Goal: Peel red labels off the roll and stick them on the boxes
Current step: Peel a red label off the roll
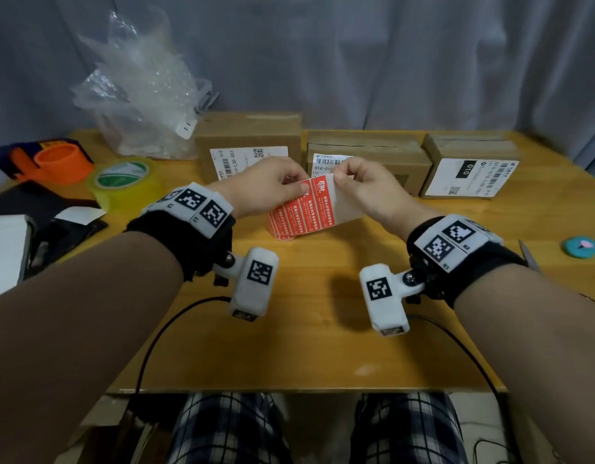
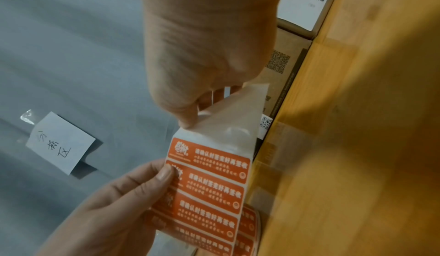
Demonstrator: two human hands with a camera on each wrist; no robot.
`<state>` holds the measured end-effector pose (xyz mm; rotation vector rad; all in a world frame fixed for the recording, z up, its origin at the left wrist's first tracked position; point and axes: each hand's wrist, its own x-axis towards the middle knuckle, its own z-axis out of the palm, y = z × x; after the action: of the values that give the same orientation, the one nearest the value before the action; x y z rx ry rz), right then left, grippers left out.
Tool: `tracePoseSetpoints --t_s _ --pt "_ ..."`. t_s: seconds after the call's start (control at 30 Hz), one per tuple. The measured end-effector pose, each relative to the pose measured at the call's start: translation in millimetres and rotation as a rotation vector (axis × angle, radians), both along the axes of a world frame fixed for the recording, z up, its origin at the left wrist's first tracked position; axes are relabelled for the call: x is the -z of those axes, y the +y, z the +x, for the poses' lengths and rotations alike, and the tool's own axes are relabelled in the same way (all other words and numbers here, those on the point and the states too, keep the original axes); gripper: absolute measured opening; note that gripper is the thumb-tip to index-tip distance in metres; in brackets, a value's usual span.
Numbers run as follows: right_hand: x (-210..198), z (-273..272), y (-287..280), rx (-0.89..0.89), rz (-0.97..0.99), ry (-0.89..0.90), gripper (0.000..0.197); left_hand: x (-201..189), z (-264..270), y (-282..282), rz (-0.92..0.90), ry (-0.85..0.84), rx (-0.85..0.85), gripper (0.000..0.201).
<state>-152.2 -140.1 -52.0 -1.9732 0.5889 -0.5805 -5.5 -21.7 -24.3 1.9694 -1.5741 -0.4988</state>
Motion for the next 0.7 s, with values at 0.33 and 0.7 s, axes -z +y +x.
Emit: tracePoseSetpoints --t_s 0.33,0.7 --pt "-5.0 -4.7 -0.2 -0.028 -0.059 -0.087 0.015 -5.9 -1.2 -0.7 -0.078 0.350 -0.061 0.016" --pt "-11.2 -0.2 3.7 -0.025 -0.213 -0.142 0.018 -12.6 -0.6 -0.2 -0.154 0.542 -0.103 0.024"
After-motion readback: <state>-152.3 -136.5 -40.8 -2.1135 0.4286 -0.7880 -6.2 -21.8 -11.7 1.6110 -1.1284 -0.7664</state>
